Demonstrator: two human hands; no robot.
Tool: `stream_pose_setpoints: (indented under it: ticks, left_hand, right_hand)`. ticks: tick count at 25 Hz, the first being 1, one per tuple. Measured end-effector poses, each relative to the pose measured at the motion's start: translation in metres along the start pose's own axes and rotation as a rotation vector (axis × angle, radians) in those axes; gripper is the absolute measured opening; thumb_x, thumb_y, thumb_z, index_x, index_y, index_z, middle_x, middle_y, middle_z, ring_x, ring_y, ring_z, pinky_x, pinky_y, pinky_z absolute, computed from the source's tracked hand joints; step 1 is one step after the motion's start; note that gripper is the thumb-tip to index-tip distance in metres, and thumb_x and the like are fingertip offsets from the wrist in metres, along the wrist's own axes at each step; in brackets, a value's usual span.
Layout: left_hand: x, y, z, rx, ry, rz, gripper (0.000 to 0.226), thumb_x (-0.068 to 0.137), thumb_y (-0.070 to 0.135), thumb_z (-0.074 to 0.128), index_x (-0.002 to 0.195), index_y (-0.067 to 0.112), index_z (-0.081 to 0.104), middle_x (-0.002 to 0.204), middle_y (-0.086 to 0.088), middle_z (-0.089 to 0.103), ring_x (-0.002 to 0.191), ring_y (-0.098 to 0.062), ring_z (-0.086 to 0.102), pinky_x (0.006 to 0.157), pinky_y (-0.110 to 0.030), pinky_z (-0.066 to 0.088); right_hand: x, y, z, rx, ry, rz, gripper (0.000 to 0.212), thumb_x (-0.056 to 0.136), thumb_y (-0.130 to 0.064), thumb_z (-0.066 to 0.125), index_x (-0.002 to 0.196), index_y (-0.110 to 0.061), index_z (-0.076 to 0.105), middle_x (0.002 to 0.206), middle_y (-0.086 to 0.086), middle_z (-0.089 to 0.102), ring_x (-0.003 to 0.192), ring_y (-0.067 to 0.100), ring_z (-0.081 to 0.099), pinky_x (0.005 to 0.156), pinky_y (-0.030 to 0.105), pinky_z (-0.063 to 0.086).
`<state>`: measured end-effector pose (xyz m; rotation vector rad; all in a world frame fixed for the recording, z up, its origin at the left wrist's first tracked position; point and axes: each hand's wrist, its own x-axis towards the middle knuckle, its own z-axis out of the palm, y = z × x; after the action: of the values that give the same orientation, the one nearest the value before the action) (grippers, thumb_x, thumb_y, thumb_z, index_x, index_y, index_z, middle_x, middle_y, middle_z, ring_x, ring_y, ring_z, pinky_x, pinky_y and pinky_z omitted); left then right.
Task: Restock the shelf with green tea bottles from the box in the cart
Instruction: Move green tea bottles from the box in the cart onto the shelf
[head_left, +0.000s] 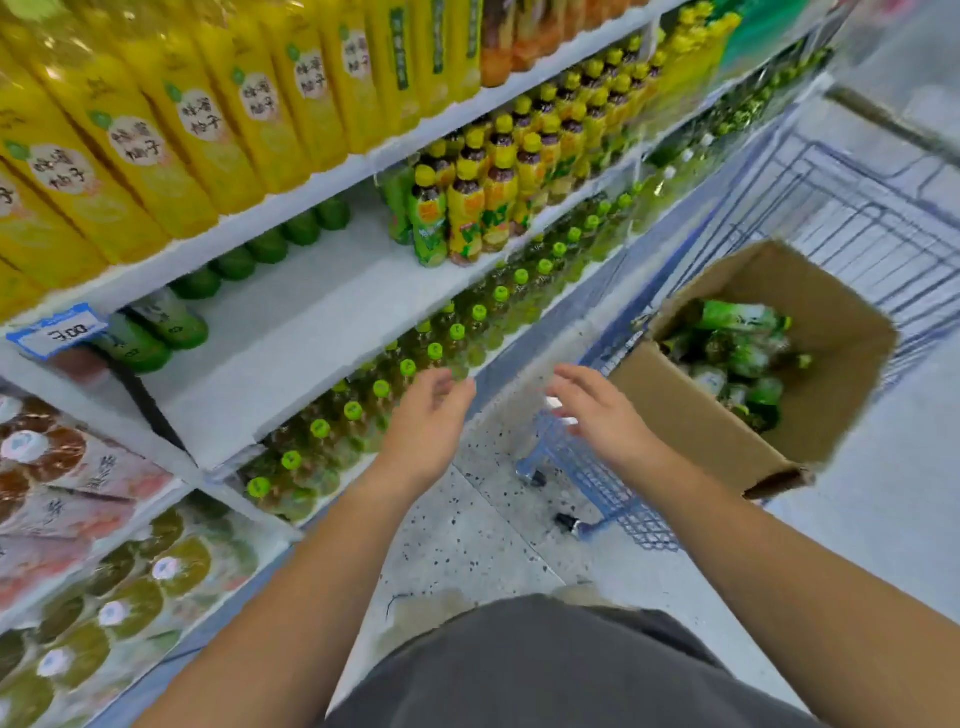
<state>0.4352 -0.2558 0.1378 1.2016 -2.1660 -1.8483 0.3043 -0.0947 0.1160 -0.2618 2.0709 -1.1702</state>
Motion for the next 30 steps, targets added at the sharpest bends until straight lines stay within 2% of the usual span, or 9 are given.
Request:
stream_pose_setpoints:
  ticks: [3,5,8,13,17,23,26,30]
  left_hand:
    - [-0.002,0.029,0.068,0.03,-0.088,0.069,0.049,0.102,0.045,0.051,0.146,0.024,0.047,0.139,0.011,0.051,0.117,-0.005,0.049,0.088,-0.021,0.037]
    - [-0.002,0.045,0.112,0.058,-0.159,0.094,0.051,0.103,0.044,0.05,0.15,0.025,0.042,0.141,0.013,0.048,0.121,-0.003,0.046,0.092,-0.022,0.034]
    - [0.002,0.064,0.175,0.062,-0.242,0.086,0.056,0.103,0.045,0.05,0.153,0.027,0.035,0.15,0.011,0.045,0.126,-0.003,0.045,0.097,-0.026,0.034]
    - [0.016,0.092,0.248,0.113,-0.336,0.04,0.054,0.103,0.045,0.049,0.153,0.028,0.037,0.15,0.013,0.045,0.128,-0.002,0.044,0.099,-0.024,0.034]
    - [0.055,0.112,0.285,0.226,-0.443,0.03,0.051,0.104,0.045,0.048,0.151,0.028,0.04,0.147,0.013,0.047,0.128,-0.002,0.045,0.101,-0.024,0.034]
    - [0.162,0.139,0.343,0.428,-0.664,0.035,0.054,0.104,0.046,0.045,0.152,0.023,0.039,0.152,0.006,0.045,0.133,-0.012,0.046,0.11,-0.034,0.038]
    - [0.217,0.146,0.383,0.557,-0.762,0.083,0.059,0.104,0.05,0.044,0.154,0.02,0.037,0.152,0.003,0.045,0.123,-0.01,0.049,0.102,-0.031,0.039]
    - [0.27,0.147,0.451,0.78,-0.866,0.131,0.068,0.102,0.058,0.04,0.156,0.018,0.032,0.156,0.0,0.041,0.137,-0.02,0.044,0.109,-0.038,0.039]
  right_hand:
    - [-0.007,0.032,-0.067,0.055,0.108,-0.007,0.05,0.099,-0.05,0.053,0.141,-0.024,0.053,0.131,0.0,0.062,0.112,0.018,0.063,0.105,0.046,0.048]
    - [-0.01,0.05,-0.11,0.059,0.137,0.0,0.044,0.101,-0.048,0.052,0.139,-0.026,0.054,0.125,-0.002,0.065,0.111,0.017,0.064,0.1,0.041,0.051]
    - [-0.008,0.076,-0.174,0.045,0.163,0.017,0.045,0.102,-0.05,0.048,0.141,-0.028,0.053,0.134,-0.003,0.061,0.117,0.017,0.061,0.105,0.041,0.047]
    - [0.01,0.109,-0.245,0.111,0.203,0.118,0.051,0.102,-0.051,0.045,0.147,-0.027,0.047,0.141,-0.007,0.054,0.127,0.017,0.055,0.112,0.044,0.042]
    - [0.035,0.128,-0.269,0.191,0.257,0.228,0.051,0.102,-0.053,0.043,0.146,-0.027,0.046,0.142,-0.004,0.056,0.127,0.018,0.054,0.112,0.046,0.042]
    - [0.073,0.145,-0.284,0.274,0.455,0.456,0.051,0.104,-0.051,0.041,0.145,-0.022,0.048,0.14,-0.001,0.056,0.125,0.021,0.054,0.109,0.042,0.043]
    - [0.097,0.162,-0.282,0.315,0.518,0.554,0.052,0.104,-0.05,0.041,0.145,-0.019,0.048,0.139,0.003,0.058,0.124,0.021,0.055,0.107,0.039,0.042]
    - [0.125,0.193,-0.27,0.381,0.523,0.688,0.059,0.105,-0.051,0.036,0.15,-0.014,0.041,0.143,0.008,0.054,0.127,0.025,0.052,0.097,0.034,0.039]
